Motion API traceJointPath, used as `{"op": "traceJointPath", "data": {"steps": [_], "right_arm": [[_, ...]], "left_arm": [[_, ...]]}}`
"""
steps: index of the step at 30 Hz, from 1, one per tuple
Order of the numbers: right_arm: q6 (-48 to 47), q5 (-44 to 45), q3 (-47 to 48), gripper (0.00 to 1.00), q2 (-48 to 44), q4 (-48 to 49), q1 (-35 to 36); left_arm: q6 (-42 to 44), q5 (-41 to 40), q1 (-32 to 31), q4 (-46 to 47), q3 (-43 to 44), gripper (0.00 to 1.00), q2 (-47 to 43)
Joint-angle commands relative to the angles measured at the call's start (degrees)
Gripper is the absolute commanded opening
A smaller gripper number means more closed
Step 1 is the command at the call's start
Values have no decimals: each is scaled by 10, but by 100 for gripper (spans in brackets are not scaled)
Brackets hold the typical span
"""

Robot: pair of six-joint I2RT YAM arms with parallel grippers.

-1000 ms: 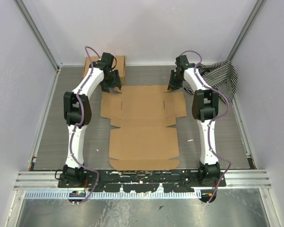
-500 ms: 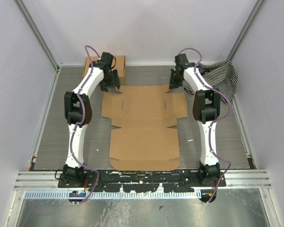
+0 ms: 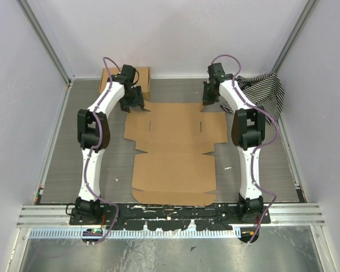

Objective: Fold the paper box

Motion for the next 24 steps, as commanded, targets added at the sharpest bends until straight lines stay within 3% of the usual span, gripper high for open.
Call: {"op": "traceJointPath", "data": {"steps": [1, 13, 24], "right_arm": [[-13, 9, 5, 8, -38, 11, 6], [-22, 3, -3, 8, -43, 11, 6], [-33, -7, -17, 5, -56, 14, 7]], "left_arm": [[2, 14, 2, 16, 7, 72, 12], [-22, 57, 2, 33, 68, 71, 69], [-42, 84, 2, 94, 58, 65, 53]]}}
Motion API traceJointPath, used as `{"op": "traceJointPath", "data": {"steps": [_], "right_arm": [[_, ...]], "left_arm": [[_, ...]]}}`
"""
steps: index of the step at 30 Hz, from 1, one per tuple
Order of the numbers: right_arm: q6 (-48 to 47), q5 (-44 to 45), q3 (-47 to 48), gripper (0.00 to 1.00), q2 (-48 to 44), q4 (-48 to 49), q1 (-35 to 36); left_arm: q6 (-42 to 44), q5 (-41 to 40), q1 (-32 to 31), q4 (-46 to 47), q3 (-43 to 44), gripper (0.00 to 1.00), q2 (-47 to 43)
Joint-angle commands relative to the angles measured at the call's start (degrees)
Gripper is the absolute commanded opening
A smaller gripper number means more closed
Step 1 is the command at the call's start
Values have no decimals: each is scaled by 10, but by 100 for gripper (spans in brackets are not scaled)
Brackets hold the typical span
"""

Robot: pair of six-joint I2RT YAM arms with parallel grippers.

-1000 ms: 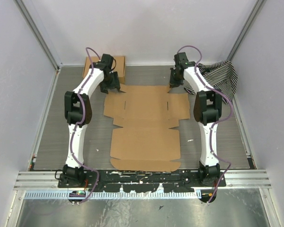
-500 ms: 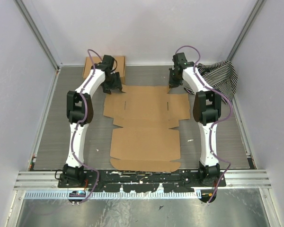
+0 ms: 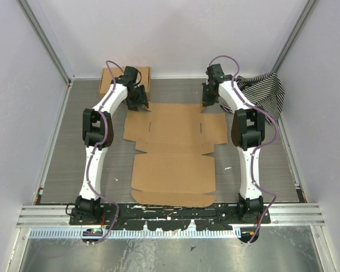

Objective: Fold the paper box

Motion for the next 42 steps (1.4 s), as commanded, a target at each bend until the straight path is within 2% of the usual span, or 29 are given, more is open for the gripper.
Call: {"op": "traceJointPath", "data": {"steps": [1, 13, 17, 21, 24, 31, 42], "right_arm": [[-13, -6, -5, 5, -53, 10, 4], [-19, -18, 5, 7, -54, 10, 12], [-19, -24, 15, 14, -51, 10, 17], [-18, -28, 26, 33, -50, 11, 22], [-16, -37, 31, 40, -48, 14, 24], [-10, -47, 35, 46, -43, 25, 30], [1, -66, 40, 49, -3, 35, 41]], "left_arm": [[-13, 25, 2, 41, 12, 65, -13], [-28, 57, -6, 62, 13, 61, -26], [-33, 64, -15, 72, 12, 61, -34], [-39, 70, -24, 76, 14, 61, -35], [-43, 73, -28, 76, 15, 61, -35], [-52, 74, -35, 74, 15, 60, -43], [-70, 77, -49, 84, 21, 59, -36]]}}
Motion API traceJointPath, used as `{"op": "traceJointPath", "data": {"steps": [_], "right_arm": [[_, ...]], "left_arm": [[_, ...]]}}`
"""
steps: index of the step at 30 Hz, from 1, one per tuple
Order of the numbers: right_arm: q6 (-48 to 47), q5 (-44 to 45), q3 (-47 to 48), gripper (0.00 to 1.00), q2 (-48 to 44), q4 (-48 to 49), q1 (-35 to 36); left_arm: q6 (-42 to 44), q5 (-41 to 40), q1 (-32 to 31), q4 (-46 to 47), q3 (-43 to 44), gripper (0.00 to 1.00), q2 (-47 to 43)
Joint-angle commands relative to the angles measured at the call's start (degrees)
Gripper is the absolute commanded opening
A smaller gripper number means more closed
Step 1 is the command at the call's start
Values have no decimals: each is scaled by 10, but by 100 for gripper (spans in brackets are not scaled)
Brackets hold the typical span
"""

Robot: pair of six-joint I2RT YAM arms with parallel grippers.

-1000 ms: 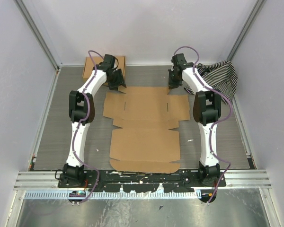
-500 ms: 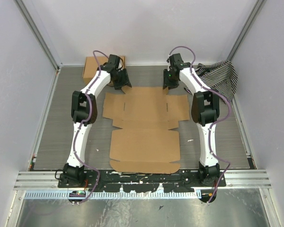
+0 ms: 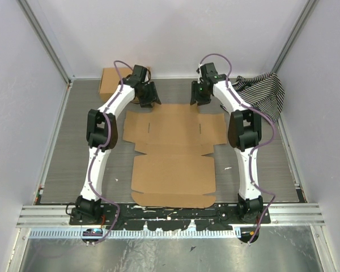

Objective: Fold the paper box

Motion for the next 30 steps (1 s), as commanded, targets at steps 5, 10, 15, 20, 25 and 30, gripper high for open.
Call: {"op": "traceJointPath", "data": {"steps": [5, 10, 15, 20, 25, 30], "right_arm": [[16, -14, 26, 49, 20, 23, 11], [21, -12, 21, 49, 42, 23, 12], [28, -10, 13, 50, 61, 24, 12], [32, -4, -1, 51, 61, 26, 12], [35, -1, -9, 51, 52, 30, 12], [39, 8, -20, 52, 26, 35, 12]], "left_arm": [[-30, 18, -10, 25, 22, 59, -16], [-44, 22, -12, 28, 20, 59, -1], [-58, 39, -12, 11, 30, 61, 28], [-51, 43, -14, -40, 49, 61, 62], [-44, 29, -13, -88, 64, 61, 80], [-24, 18, -12, -115, 66, 63, 50]]}}
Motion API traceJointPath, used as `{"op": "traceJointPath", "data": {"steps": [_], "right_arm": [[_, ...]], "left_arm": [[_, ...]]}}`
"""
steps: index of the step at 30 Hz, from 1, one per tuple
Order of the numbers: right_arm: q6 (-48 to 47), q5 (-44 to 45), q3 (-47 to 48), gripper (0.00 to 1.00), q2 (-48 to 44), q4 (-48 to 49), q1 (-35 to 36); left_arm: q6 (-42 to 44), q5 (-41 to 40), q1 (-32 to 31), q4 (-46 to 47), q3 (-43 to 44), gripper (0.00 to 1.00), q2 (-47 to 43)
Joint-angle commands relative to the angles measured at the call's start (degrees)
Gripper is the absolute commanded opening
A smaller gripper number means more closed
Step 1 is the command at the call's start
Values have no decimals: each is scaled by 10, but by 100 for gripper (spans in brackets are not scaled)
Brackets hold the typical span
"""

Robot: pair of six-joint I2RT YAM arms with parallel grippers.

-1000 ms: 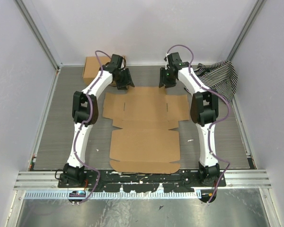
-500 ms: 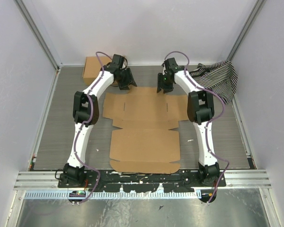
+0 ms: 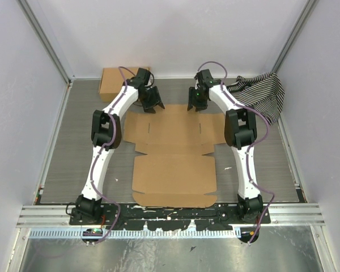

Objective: Fold the paper box

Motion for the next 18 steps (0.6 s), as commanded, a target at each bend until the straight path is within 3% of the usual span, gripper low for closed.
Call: {"op": "traceJointPath", "data": {"steps": [1, 7, 11, 18], "right_arm": [[9, 17, -22, 52, -39, 15, 4], [25, 42, -10, 58, -121, 34, -1], [48, 46, -28, 70, -192, 34, -15], [68, -3, -218, 71, -327, 10, -41]], "left_arm": [[28, -20, -1, -61, 0, 63, -22], [70, -37, 17, -58, -15, 74, -135], [80, -39, 37, -79, -53, 81, -212], [119, -42, 42, -42, -344, 80, -406]]}}
